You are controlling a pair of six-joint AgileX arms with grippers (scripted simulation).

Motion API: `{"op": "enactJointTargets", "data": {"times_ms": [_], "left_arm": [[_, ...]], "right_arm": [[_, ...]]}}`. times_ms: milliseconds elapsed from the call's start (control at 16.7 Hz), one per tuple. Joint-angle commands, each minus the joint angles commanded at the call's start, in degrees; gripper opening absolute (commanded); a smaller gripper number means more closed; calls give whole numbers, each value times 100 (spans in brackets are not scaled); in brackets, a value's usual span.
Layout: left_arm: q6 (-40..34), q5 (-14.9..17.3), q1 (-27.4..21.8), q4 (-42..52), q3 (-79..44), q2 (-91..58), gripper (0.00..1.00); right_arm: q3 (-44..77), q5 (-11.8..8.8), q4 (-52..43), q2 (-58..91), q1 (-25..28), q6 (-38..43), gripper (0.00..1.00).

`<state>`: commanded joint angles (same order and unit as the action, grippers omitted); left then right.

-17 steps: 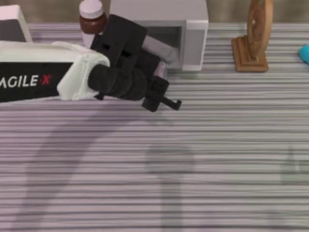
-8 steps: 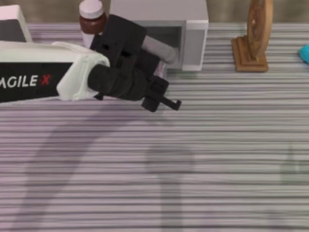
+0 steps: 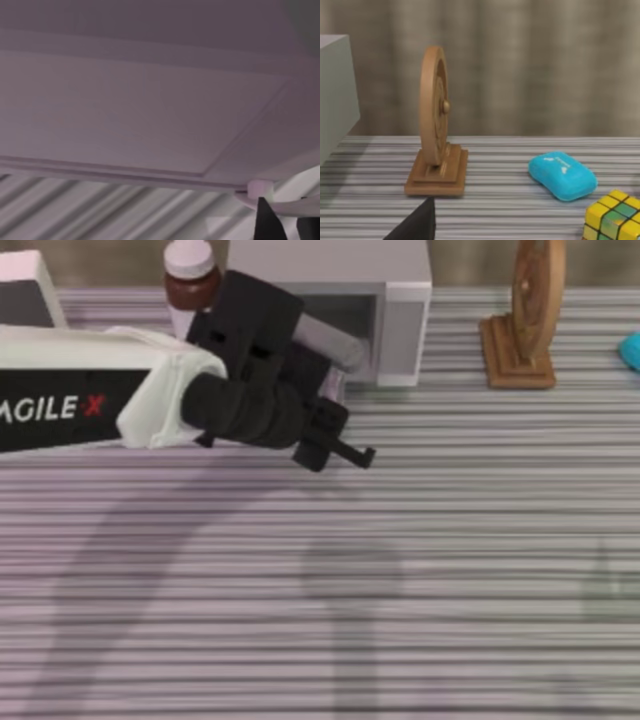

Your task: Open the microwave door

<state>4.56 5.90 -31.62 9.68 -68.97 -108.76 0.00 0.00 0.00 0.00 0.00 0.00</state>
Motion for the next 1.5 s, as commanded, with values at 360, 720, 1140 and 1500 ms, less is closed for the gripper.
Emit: {"op": "enactJointTargets", "data": {"times_ms": [360,720,1140,1500], "left_arm": [[0,0,0,0,0,0,0],[207,193,74,-3,90,85,0],[282,238,114,7,128,99,0],[282,238,114,7,128,99,0]], "right_arm": [[0,0,0,0,0,0,100],[0,0,0,0,0,0,100],[0,0,0,0,0,0,100],[0,0,0,0,0,0,100]]}}
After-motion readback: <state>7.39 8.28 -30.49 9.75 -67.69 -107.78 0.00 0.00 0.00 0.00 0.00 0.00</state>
